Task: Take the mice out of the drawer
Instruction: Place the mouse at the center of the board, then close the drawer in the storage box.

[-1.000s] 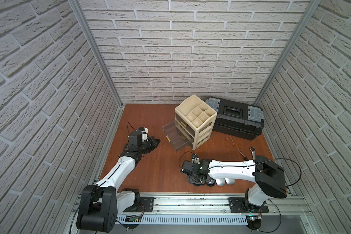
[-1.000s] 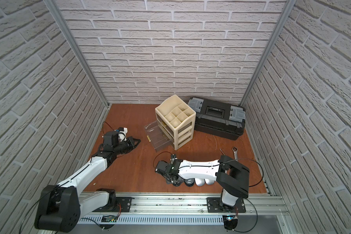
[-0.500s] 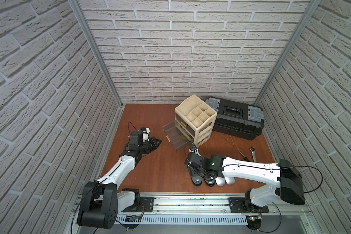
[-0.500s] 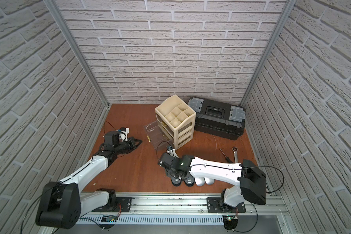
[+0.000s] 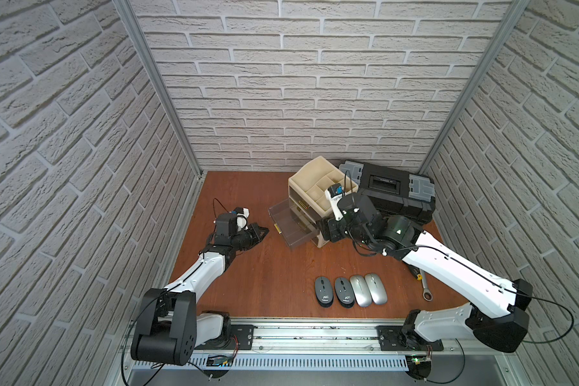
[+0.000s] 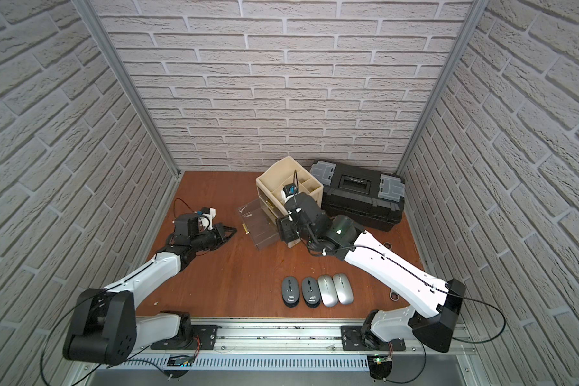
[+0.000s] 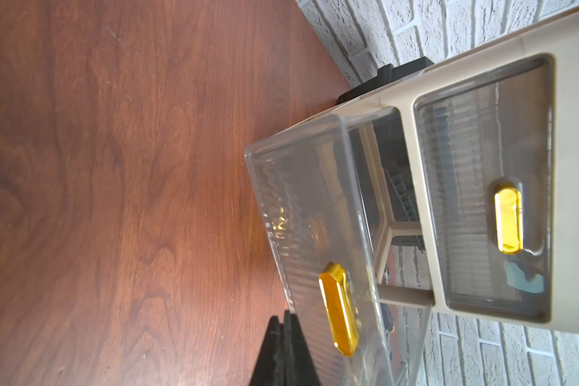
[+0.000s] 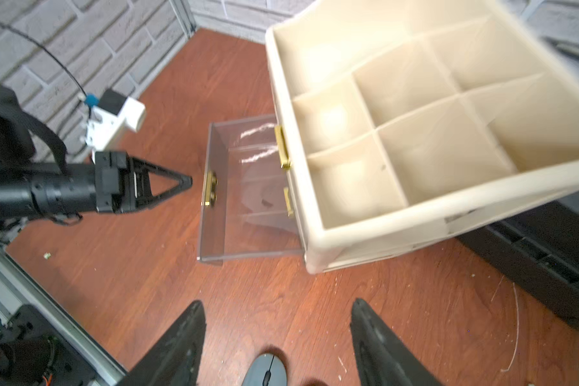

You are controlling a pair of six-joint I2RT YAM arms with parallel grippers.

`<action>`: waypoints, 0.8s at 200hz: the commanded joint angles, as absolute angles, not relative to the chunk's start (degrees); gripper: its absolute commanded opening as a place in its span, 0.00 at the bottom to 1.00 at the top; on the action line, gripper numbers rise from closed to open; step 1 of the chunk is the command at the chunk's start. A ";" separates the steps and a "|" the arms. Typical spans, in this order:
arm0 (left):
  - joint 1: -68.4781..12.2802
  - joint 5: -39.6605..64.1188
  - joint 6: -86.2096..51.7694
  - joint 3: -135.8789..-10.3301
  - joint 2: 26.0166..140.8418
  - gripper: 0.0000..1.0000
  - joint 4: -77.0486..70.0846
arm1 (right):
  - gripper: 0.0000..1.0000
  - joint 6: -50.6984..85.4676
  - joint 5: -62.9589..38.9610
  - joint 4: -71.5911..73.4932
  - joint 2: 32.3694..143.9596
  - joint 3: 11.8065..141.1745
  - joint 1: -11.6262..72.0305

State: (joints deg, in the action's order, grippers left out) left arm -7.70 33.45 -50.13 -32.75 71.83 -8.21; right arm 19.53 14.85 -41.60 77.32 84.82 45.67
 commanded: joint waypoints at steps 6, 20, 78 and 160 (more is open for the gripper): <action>-9.98 33.15 -51.96 -34.60 73.25 0.00 -13.18 | 0.69 13.02 10.48 -41.51 79.98 89.63 40.13; -11.47 32.06 -52.33 -35.13 73.68 0.00 -13.27 | 0.69 11.39 9.42 -40.97 81.82 92.07 37.30; -15.41 30.43 -52.85 -38.03 76.30 0.00 -12.48 | 0.68 9.80 -0.25 -35.65 90.25 99.44 23.72; -18.15 29.58 -54.01 -44.78 84.49 0.00 -15.20 | 0.66 11.02 -9.82 -34.46 97.73 103.77 15.85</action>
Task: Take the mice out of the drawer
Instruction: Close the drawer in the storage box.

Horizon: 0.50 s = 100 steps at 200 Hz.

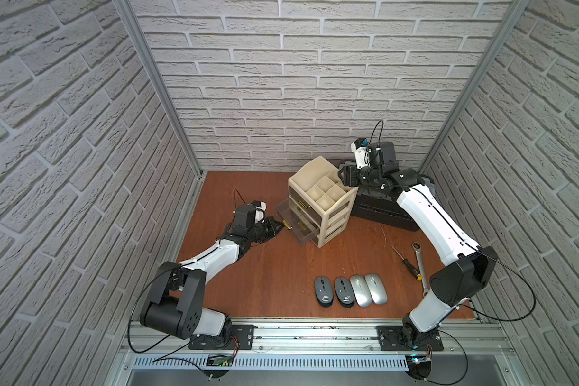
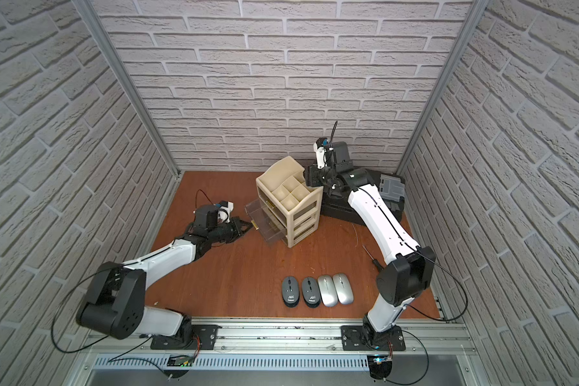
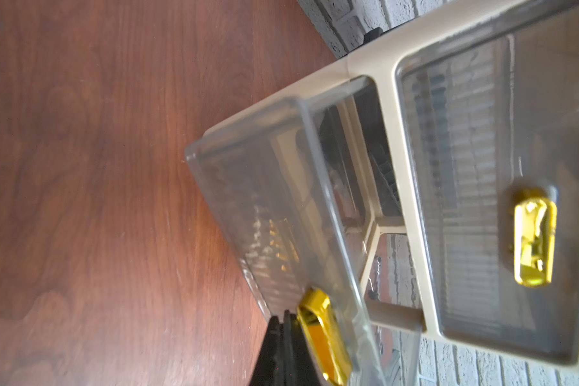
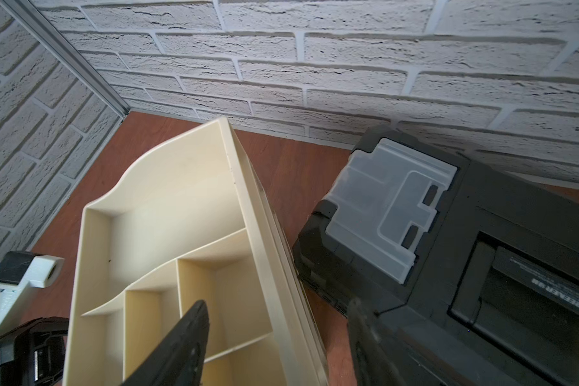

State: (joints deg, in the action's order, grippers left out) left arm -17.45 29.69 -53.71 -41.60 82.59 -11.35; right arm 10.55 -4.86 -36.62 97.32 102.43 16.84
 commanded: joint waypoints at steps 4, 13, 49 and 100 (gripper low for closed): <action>-18.28 29.36 -53.90 -45.13 84.81 0.00 -15.20 | 0.66 11.21 -10.31 -34.31 97.84 103.39 15.77; -18.65 28.81 -53.95 -45.89 85.46 0.00 -15.31 | 0.66 11.84 -11.15 -33.66 97.74 102.32 15.69; -20.11 27.74 -55.53 -47.67 87.94 0.00 -17.69 | 0.60 12.88 -12.66 -32.26 97.60 99.84 15.54; -22.93 26.67 -56.31 -51.10 91.28 0.00 -18.75 | 0.53 12.03 -12.79 -33.40 98.43 99.82 15.47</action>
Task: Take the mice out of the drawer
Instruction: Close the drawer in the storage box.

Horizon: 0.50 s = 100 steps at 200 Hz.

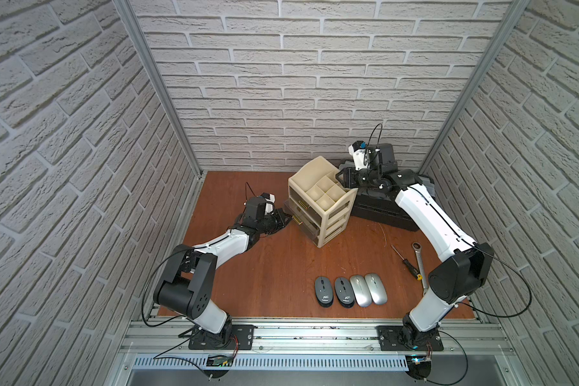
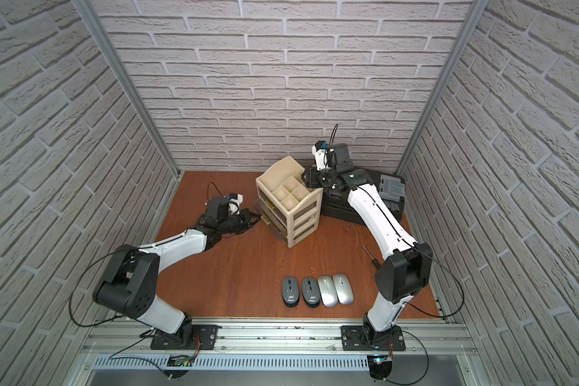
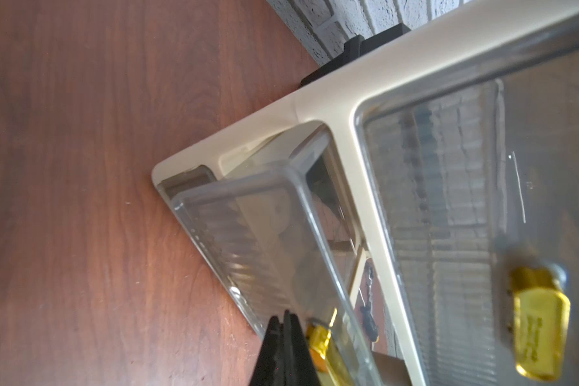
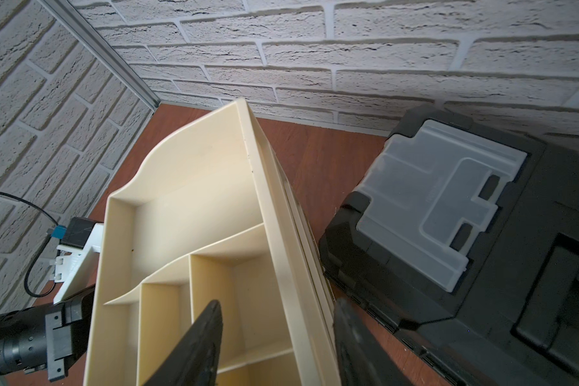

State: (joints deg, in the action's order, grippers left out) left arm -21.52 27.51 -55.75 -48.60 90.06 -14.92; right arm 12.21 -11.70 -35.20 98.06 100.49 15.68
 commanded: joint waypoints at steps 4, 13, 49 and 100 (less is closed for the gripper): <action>-23.02 26.58 -56.36 -51.36 91.54 0.00 -18.88 | 0.52 12.02 -12.90 -33.46 98.50 99.78 15.47; -23.44 26.63 -56.73 -51.93 92.26 0.00 -19.35 | 0.52 11.96 -13.48 -33.41 98.68 99.78 15.38; -24.47 26.62 -57.30 -54.13 94.09 0.00 -20.03 | 0.50 11.56 -14.78 -33.89 99.05 99.83 15.41; -26.23 26.89 -57.57 -56.96 96.36 0.00 -20.20 | 0.51 10.79 -14.71 -34.28 98.96 99.82 15.39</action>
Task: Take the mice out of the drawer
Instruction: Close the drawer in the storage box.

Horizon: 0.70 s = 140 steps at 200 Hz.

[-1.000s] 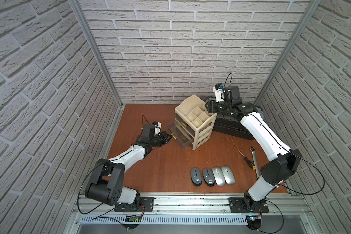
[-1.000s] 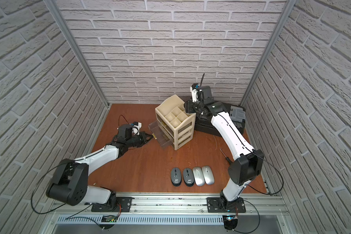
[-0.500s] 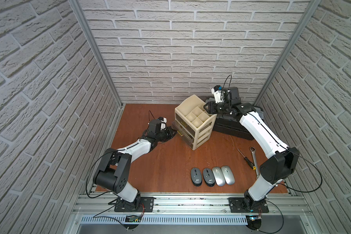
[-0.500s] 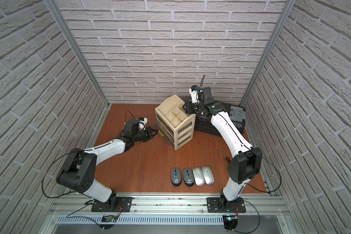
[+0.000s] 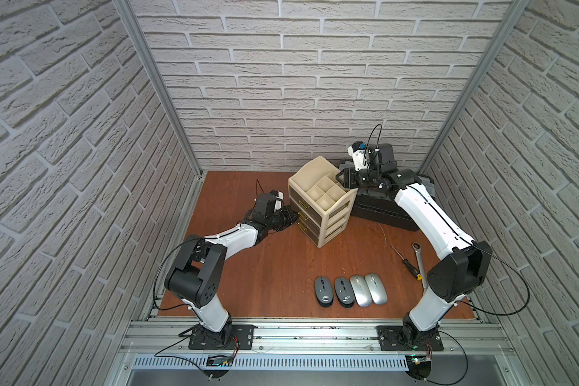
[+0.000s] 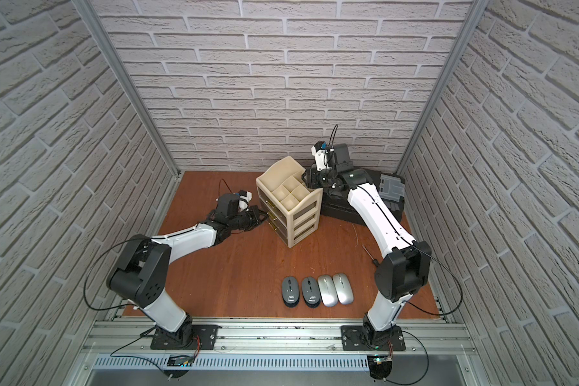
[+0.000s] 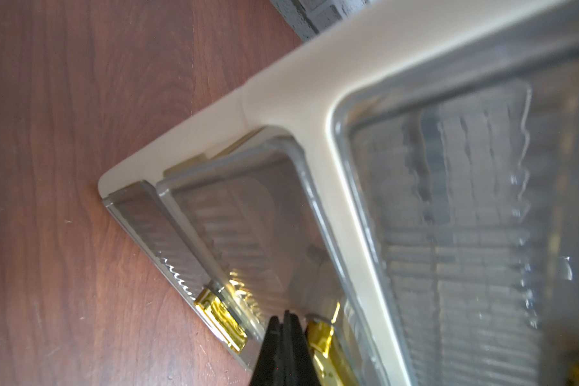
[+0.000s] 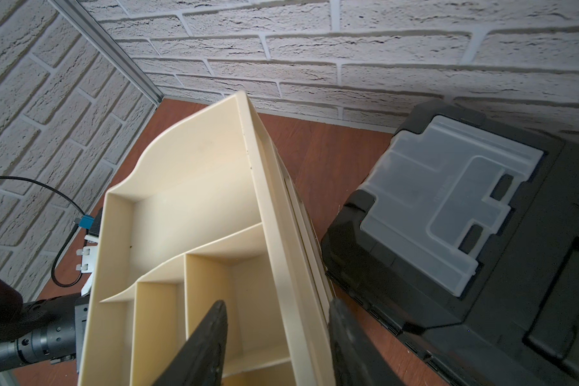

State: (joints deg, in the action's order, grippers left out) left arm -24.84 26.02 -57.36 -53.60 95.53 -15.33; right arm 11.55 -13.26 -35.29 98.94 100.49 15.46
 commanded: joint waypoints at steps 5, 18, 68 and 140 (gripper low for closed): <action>-26.51 27.07 -57.52 -57.26 96.57 0.00 -20.13 | 0.50 10.73 -14.77 -34.28 99.05 99.93 15.39; -27.20 27.34 -57.24 -58.16 97.01 0.00 -19.73 | 0.51 10.48 -14.72 -34.28 99.26 100.10 15.38; -29.59 27.34 -56.56 -59.85 97.91 0.00 -18.61 | 0.51 9.53 -13.19 -35.86 100.11 102.88 15.04; -29.38 25.18 -55.94 -56.50 94.22 0.00 -15.16 | 0.54 8.87 -9.67 -35.70 97.03 103.44 14.68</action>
